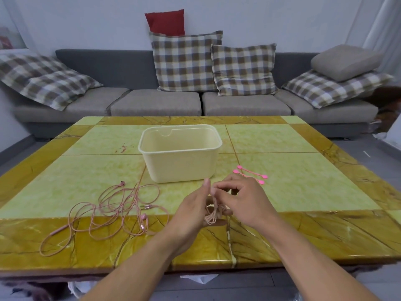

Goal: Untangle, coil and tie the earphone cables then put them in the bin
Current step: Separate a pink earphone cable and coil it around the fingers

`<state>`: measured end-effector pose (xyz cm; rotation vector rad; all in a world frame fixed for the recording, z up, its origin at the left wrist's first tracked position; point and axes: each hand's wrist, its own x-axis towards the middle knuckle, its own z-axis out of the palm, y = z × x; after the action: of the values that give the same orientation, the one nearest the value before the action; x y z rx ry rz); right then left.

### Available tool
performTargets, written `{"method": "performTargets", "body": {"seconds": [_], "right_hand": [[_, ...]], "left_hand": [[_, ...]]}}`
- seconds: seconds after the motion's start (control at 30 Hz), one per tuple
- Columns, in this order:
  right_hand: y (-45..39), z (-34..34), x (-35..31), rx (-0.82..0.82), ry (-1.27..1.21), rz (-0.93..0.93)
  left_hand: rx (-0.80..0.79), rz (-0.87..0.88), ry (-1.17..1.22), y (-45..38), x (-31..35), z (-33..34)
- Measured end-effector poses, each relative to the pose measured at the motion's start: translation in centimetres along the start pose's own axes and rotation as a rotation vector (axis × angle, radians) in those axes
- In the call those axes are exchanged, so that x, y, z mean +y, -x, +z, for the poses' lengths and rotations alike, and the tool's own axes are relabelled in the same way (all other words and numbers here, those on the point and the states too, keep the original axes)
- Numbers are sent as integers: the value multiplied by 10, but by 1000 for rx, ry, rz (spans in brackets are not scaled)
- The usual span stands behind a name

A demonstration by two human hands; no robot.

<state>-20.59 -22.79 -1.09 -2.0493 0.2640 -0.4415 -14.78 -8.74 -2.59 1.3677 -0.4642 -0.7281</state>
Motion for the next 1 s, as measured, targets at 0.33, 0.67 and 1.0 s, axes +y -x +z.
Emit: {"method": "performTargets", "body": {"seconds": [0.33, 0.67, 1.0], "right_hand": [[3, -13, -4, -65, -268, 220], [8, -22, -4, -109, -163, 71], [13, -15, -11, -182, 218, 12]], "left_hand": [[-139, -100, -13, -2, 0, -7], [-329, -200, 13, -1, -1, -16], [-360, -183, -302, -3, -9, -17]]}}
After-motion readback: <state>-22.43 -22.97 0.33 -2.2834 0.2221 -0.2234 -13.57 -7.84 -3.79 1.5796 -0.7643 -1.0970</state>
